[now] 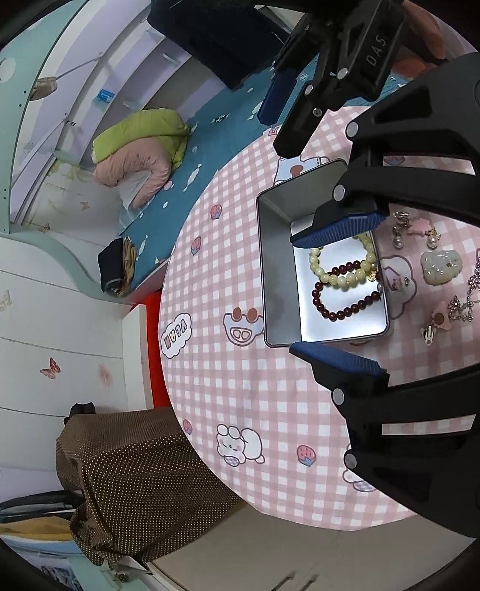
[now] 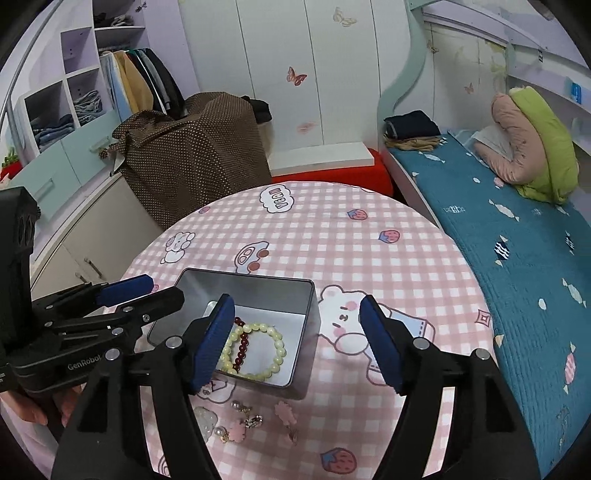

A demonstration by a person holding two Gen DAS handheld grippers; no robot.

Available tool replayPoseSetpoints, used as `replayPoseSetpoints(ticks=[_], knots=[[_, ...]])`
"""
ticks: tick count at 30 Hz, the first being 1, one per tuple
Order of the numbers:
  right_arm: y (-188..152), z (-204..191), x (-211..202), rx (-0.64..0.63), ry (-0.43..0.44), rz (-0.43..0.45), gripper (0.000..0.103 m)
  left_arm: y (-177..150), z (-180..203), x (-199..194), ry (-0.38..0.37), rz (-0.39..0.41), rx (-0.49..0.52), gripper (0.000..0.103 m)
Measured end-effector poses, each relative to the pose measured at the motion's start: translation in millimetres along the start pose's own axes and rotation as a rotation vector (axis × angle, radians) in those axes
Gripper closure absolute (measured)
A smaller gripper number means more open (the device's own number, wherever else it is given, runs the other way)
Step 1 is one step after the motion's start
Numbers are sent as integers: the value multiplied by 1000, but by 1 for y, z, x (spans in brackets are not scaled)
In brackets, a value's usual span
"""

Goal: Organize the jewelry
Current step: 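Lower both bracelets into the grey tin box and open both grippers, then move both tools back toward the remaining jewelry beside the tin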

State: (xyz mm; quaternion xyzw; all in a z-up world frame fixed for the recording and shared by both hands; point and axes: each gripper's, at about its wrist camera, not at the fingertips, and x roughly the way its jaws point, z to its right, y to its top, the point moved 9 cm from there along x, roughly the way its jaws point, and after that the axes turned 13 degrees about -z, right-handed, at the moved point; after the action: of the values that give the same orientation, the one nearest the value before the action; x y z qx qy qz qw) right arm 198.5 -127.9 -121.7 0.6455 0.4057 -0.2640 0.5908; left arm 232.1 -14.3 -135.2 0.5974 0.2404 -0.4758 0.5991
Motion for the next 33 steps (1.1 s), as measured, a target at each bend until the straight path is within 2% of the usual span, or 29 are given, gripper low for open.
replayPoseSetpoints(ticks=[12,22,26,31,33], knots=[[-9,-5,-19,-7,-6,21,31,-13,2,-16,14,16,1,49],[-27,-9,-41,-13,-30,50,26,-34,2,-36,26,38,-2,41],[-34,-11,-49,-20,-43,66,18,-44,1,-45,39,46,-4,37],[-41,-17,-56,-22,-33,81,18,-54,-5,-51,54,49,-16,28],[-44,-19,-58,-32,-33,85,18,-59,-9,-52,58,44,-25,27]])
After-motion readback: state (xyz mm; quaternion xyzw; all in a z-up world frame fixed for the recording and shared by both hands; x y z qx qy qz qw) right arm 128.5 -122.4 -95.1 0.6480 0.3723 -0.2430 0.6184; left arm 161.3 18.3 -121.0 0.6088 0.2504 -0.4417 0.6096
